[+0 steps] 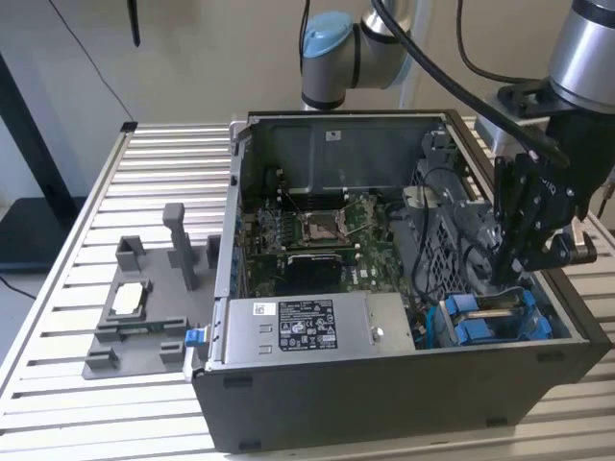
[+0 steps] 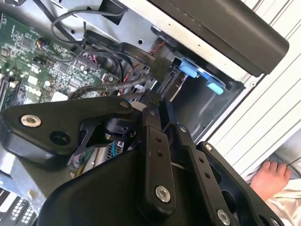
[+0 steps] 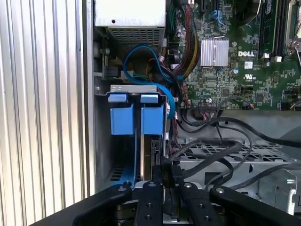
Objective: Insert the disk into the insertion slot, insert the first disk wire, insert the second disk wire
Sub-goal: 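Insert the first disk wire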
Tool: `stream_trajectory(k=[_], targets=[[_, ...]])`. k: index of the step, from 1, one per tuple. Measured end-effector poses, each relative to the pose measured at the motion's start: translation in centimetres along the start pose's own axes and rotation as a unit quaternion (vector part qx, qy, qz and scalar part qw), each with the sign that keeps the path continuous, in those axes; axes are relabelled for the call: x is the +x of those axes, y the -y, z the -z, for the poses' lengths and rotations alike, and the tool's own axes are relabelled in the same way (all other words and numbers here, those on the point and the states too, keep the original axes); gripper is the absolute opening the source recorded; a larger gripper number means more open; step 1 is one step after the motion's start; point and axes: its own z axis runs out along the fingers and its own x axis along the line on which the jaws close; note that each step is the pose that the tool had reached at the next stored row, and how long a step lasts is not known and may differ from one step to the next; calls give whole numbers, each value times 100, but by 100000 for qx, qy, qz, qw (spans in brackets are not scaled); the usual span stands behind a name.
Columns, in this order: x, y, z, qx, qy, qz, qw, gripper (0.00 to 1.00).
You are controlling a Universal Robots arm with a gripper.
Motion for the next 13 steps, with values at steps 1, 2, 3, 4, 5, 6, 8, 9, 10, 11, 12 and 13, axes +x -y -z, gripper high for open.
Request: stream_trajectory(k=[1,2,3,4,5,6,8,9,10,11,12,13], targets=[[9,9,-6,2,-1,3,100000,19],[17,17,-12,0,2,1,100000,19],[25,25,-17,1,2,1,100000,19],[33,32,-22,1,-4,2,100000,19],[42,39,-27,0,-3,2,100000,19],[50,47,-32,0,-2,1,100000,19],[71,65,-44,2,-1,4,100000,19],[83,74,-51,1,2,3,100000,19],[93,82,-58,2,-8,3,100000,19],[99,89,-67,1,-1,1,100000,19],[100,93,-76,19,26,1,100000,19],[101,97,-81,40,75,-6,100000,19]])
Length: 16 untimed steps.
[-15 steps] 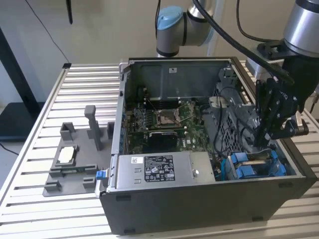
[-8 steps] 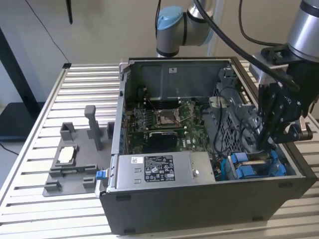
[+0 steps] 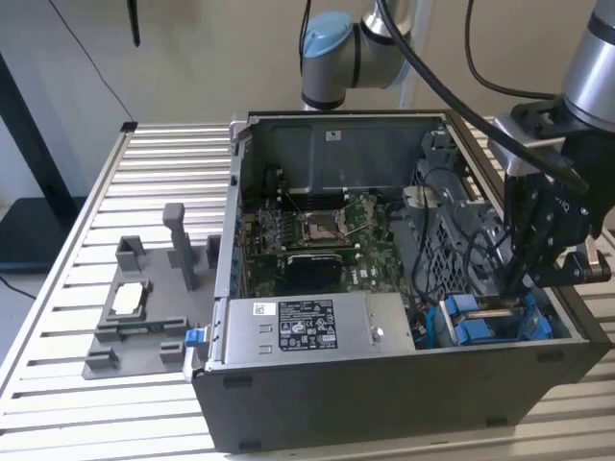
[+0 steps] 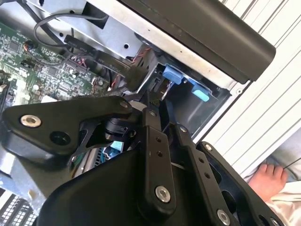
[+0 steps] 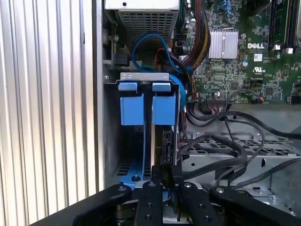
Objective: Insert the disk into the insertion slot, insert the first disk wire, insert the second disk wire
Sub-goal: 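Insert the first disk wire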
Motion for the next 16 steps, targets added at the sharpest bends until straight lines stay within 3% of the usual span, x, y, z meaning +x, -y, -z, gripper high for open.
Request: stream_trajectory(k=[9,16], targets=[[0,31,-42,115,806,-299,99996,19],[0,34,-65,194,981,-1063,99989,19]])
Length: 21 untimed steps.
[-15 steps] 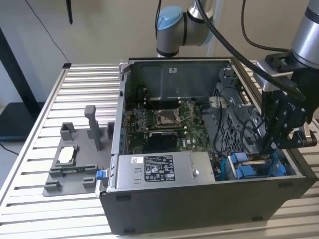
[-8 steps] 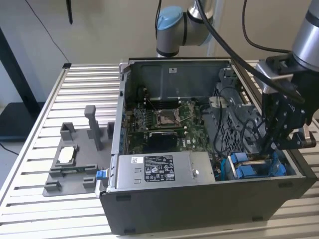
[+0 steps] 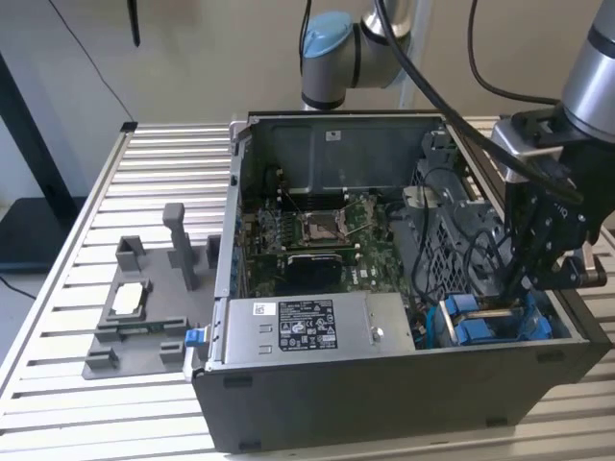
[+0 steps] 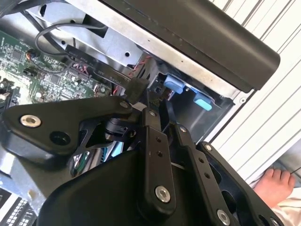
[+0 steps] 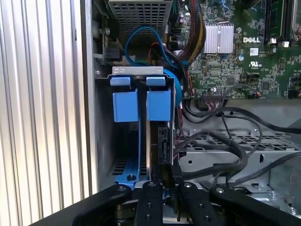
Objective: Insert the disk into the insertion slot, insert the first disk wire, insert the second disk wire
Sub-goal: 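Insert the first disk wire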
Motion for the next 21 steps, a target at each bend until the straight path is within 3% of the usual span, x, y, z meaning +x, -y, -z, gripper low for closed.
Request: stream_trajectory(k=[11,21], targets=[[-16,-1,-14,346,76,-1401,99990,19],[-18,-8,-15,381,19,-2599,99965,19]])
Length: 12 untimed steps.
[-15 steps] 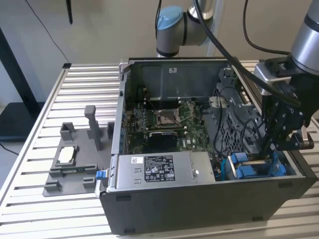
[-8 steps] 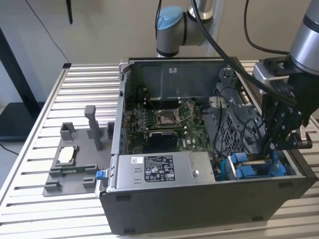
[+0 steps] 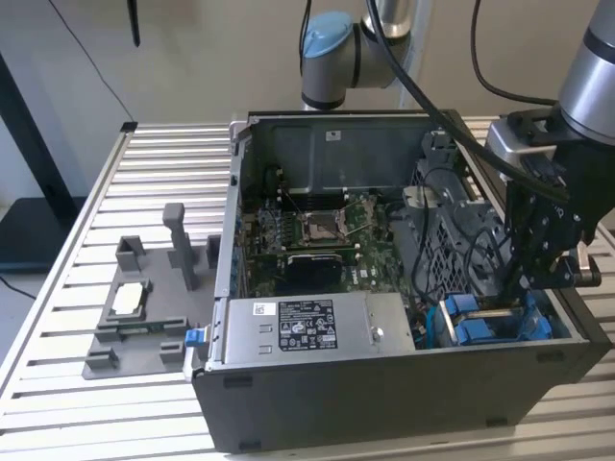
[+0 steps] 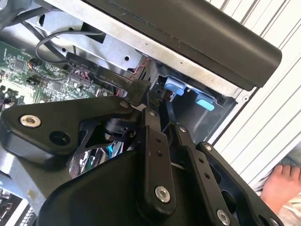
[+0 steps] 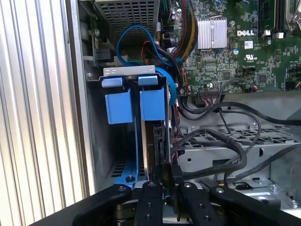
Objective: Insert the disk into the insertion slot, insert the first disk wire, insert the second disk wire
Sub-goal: 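Insert the first disk wire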
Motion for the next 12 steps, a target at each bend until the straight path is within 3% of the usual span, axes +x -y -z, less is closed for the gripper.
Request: stream_trajectory(k=[12], targets=[[17,-3,-1,-9,32,631,99998,19]])
